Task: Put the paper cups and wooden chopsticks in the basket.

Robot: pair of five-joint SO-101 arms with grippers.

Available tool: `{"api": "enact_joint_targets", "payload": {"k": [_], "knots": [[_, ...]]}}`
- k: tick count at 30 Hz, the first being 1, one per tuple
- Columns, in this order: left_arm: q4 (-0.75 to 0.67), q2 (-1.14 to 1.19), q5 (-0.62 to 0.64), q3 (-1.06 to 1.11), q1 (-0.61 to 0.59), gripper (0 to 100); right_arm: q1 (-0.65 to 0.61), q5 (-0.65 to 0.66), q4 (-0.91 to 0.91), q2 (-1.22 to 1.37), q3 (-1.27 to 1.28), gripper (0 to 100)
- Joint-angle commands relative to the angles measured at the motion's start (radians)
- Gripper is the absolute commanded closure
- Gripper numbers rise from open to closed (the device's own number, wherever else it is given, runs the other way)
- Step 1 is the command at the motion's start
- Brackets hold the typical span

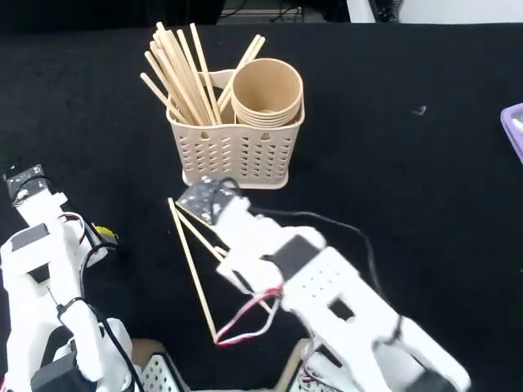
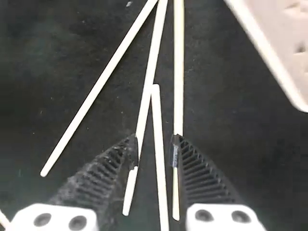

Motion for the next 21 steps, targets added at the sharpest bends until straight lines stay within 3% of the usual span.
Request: {"api": "enact_joint_targets", "payload": {"k": [1,9,17,21], "knots": [[-0.014,0.002,0.011,-0.010,-0.050,71,-0.017,-0.049,-0.094,0.139,-0.051,87.7],[-0.014,0.002,0.012,-0.012,-0.082,71,-0.083,-0.055,-0.153,0.414,-0.145,75.6],[-0.014,0.002,0.012,-0.010,-0.088,71,-0.218,-0.063,-0.147,0.467,-0.246,76.5],[-0.014,0.002,0.012,-0.010,-0.113,71,-0.215,-0.164,-0.249,0.476,-0.220,76.5]]}}
